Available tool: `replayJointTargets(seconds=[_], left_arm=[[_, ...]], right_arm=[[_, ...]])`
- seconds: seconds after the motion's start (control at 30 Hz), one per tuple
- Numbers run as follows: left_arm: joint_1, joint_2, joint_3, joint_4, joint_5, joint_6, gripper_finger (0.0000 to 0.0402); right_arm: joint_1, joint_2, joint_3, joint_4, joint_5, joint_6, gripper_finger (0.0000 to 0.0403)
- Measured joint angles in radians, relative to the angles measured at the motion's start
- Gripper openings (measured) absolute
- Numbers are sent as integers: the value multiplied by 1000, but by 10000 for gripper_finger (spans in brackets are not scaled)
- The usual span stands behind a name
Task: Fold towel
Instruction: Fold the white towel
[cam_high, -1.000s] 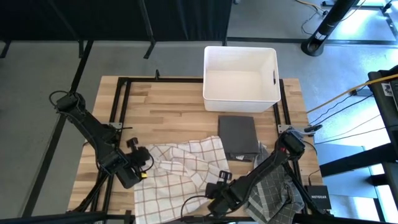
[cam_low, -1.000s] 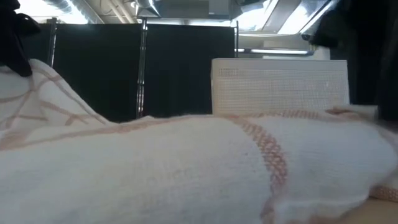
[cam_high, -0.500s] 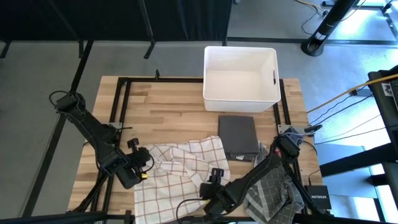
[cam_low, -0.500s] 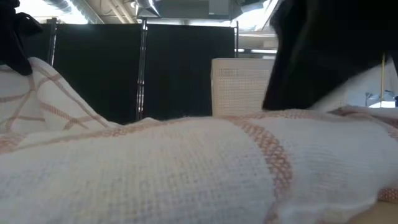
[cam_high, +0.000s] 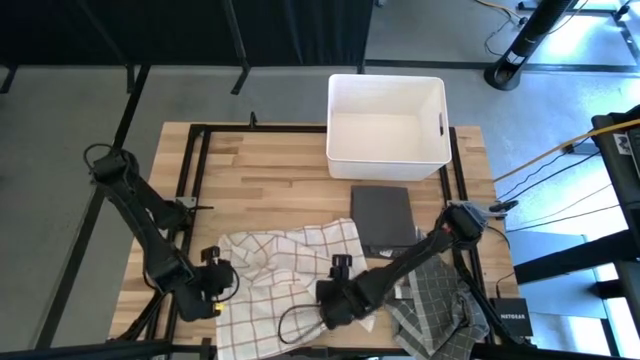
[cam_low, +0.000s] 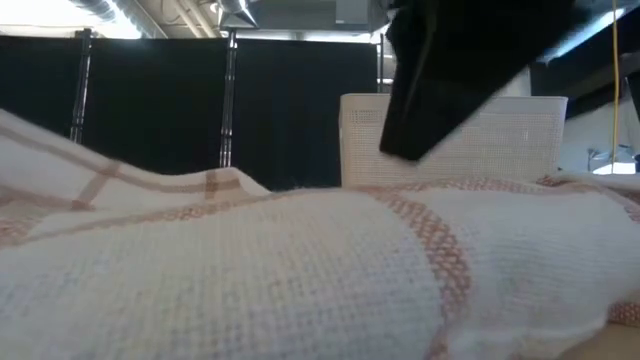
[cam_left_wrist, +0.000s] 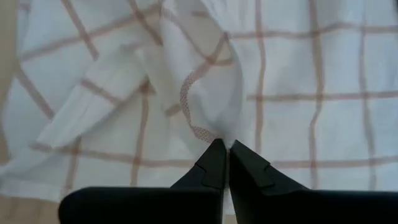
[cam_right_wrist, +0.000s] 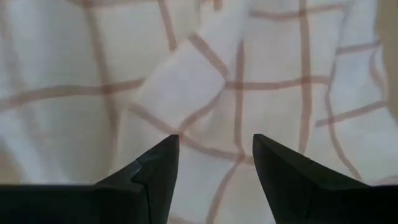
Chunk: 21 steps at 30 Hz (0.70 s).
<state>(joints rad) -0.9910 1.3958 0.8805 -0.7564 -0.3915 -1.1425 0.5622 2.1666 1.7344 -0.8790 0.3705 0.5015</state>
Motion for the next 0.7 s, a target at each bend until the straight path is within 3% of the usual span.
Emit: replayJointTargets(seconds=[0.33,0.53,0.7], left_arm=[[31,152,-87,32,19,-60,5],[73,179,-125,27,16,-76,3],[94,180,-138,-102,11,-132,3]], right_arm=[[-88,5,-157,226,-109,-47,208],[-113,4,-194,265,-82,-30,208],[-131,2,-216,292,-41,-16,208]])
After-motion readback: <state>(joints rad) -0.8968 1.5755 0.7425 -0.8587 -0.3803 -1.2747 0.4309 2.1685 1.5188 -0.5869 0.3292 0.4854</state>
